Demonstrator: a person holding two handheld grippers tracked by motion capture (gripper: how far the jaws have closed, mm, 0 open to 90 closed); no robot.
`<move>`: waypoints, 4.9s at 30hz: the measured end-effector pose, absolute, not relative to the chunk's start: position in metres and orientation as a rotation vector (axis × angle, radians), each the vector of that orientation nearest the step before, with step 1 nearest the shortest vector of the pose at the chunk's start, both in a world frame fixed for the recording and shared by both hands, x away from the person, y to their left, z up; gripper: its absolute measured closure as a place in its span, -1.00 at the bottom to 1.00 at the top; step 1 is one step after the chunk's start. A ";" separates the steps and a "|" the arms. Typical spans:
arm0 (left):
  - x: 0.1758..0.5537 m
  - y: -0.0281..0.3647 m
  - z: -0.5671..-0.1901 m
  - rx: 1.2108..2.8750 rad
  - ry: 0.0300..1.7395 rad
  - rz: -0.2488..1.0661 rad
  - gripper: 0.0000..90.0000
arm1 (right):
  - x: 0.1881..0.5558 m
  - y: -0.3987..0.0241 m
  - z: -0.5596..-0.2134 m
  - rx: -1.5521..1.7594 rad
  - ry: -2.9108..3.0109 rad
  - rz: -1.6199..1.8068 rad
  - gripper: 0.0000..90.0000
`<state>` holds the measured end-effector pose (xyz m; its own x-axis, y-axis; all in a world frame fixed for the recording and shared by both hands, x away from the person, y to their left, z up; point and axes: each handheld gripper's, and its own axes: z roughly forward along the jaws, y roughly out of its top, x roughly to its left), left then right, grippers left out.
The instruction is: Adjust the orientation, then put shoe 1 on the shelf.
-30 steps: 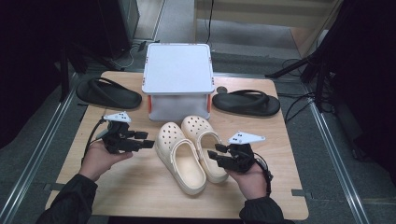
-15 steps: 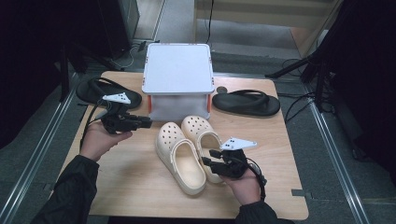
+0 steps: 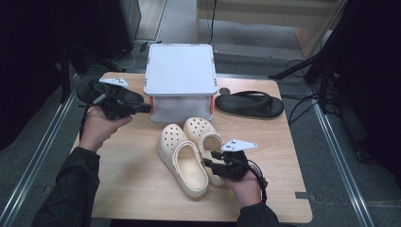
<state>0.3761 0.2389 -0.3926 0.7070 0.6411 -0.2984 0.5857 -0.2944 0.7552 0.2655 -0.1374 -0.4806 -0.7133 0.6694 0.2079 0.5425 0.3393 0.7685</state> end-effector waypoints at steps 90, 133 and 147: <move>0.438 0.242 -0.386 1.975 1.036 0.179 0.98 | 0.300 -0.090 -0.495 1.280 2.402 1.221 0.48; 0.439 0.242 -0.386 1.971 1.041 0.170 0.98 | 0.402 -0.044 -0.463 1.380 2.293 1.190 0.48; 0.439 0.244 -0.386 1.969 1.038 0.154 0.98 | 0.416 -0.024 -0.476 1.462 2.198 1.099 0.48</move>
<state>0.4387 0.2438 -0.3858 0.6432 0.7168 -0.2692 0.6081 -0.2645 0.7485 0.4157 -0.0236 -0.4761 -0.4479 0.8776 0.1712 0.6637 0.1980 0.7213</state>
